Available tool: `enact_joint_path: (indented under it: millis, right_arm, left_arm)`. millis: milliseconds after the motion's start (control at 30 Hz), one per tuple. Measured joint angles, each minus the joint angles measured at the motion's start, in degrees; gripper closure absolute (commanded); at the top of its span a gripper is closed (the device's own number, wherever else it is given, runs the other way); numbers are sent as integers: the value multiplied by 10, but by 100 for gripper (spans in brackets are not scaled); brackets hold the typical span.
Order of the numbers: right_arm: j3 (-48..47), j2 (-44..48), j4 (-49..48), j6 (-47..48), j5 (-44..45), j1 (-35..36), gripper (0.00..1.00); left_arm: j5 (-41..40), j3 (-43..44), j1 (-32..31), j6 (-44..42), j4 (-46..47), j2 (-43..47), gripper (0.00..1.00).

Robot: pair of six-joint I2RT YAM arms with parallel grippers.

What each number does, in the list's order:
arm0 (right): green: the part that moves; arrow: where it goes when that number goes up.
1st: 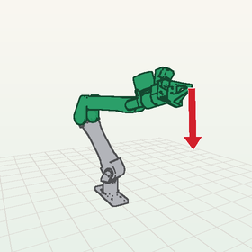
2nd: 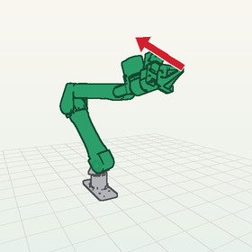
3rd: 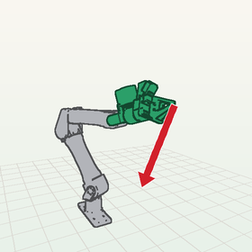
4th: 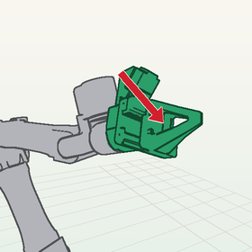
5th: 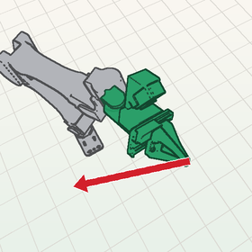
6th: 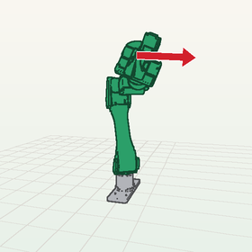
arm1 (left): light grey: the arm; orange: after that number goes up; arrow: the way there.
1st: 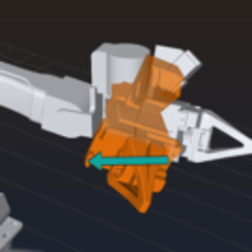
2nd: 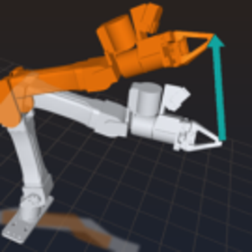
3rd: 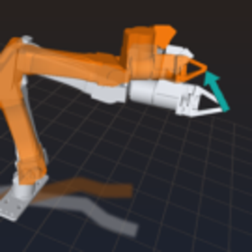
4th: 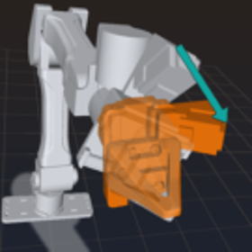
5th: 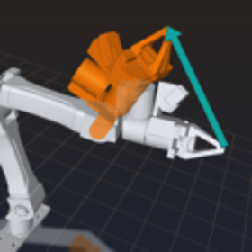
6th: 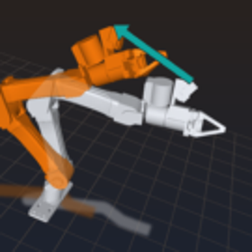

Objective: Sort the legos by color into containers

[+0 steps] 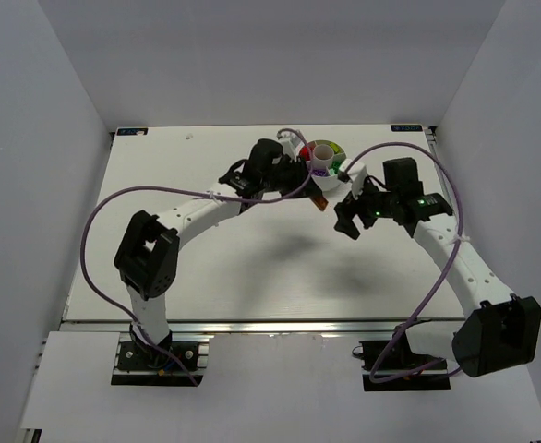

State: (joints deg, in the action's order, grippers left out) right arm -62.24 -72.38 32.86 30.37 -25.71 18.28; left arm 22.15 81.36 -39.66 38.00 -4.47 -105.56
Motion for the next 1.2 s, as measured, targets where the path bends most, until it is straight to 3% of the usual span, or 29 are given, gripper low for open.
enact_joint_path:
  millis: [100, 133, 200, 233, 267, 567, 1100, 1133, 1200]
  right_arm:
    - [16, 27, -5, 3, -9, -40, 25]
    - [22, 36, -8, 3, -15, -55, 44]
    - [30, 49, -9, 1, -29, -81, 71]
    - [32, 51, -8, 4, -35, -91, 95]
    - [32, 53, -7, 3, -43, -101, 100]
    - [62, 74, -4, -5, -76, -150, 100]
    - [88, 88, -9, -14, -93, -167, 100]
    - [89, 88, -9, -15, -93, -167, 100]
    - [91, 90, -10, -15, -94, -168, 99]
  left_arm:
    - [-17, 78, 21, -23, -20, -37, 100]
    - [-24, 102, 26, -31, -21, -50, 100]
    - [-38, 164, 37, -48, -29, -84, 100]
    - [-45, 196, 41, -56, -28, -103, 100]
    - [-54, 228, 44, -63, -30, -122, 100]
    - [-113, 396, 49, -103, -8, -265, 100]
    - [-166, 417, 51, -113, 19, -326, 100]
    - [-168, 419, 51, -112, 19, -328, 99]
    - [-169, 422, 51, -112, 19, -329, 86]
